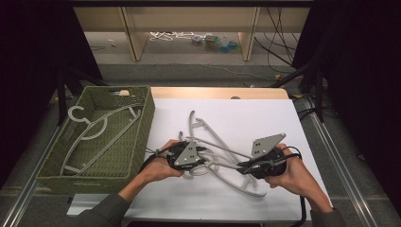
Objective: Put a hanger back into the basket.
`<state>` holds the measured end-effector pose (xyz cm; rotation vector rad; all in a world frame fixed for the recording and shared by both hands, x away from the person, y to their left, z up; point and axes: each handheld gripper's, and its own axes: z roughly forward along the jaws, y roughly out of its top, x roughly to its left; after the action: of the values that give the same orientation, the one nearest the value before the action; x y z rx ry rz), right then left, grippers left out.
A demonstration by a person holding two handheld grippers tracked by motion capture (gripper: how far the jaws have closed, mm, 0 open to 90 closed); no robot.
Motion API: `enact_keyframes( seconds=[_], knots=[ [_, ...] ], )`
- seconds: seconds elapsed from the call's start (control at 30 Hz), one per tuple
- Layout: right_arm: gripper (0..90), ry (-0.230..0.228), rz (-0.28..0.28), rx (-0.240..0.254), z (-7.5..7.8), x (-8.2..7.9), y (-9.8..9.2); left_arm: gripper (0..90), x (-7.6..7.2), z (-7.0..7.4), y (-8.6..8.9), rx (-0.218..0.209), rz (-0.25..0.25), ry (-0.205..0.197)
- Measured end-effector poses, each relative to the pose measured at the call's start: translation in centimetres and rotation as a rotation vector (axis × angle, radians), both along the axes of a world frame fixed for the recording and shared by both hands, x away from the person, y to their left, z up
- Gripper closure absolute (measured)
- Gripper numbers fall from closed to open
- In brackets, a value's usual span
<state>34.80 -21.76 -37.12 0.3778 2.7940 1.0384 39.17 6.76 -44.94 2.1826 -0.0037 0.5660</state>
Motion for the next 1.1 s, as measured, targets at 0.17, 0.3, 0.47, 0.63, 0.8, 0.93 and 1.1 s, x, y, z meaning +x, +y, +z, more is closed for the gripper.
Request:
enact_keyframes(
  seconds=[0.17, 0.3, 0.47, 0.63, 0.8, 0.93, 1.1],
  knots=[
    [81.8, -0.006, 0.003, 0.018, 0.1, 0.1, -0.3, 68.0, -0.1, 0.6, 0.3, 0.016, -0.047, -0.071],
    [79.9, -0.017, 0.006, 0.036, 0.3, 0.1, -0.5, 71.2, -0.3, 1.3, 0.3, 0.053, -0.074, -0.103],
    [67.3, -0.045, -0.034, 0.055, 0.4, 0.6, -1.1, 74.7, -0.7, 1.8, 0.0, 0.073, -0.09, -0.112],
    [48.9, -0.088, -0.127, 0.118, 0.9, 1.0, -1.9, 77.5, -0.8, 2.9, 0.3, 0.042, -0.068, -0.071],
    [36.4, -0.154, -0.264, 0.201, 1.8, 1.3, -2.3, 79.5, -0.6, 3.8, 0.6, 0.055, -0.006, -0.016],
    [31.7, -0.189, -0.311, 0.234, 2.8, 0.9, -2.5, 79.5, -0.3, 4.0, 0.8, 0.035, 0.041, 0.051],
    [30.3, -0.199, -0.332, 0.243, 3.2, 0.6, -2.4, 79.5, -0.2, 4.6, 1.1, -0.006, 0.104, 0.118]
  ],
)
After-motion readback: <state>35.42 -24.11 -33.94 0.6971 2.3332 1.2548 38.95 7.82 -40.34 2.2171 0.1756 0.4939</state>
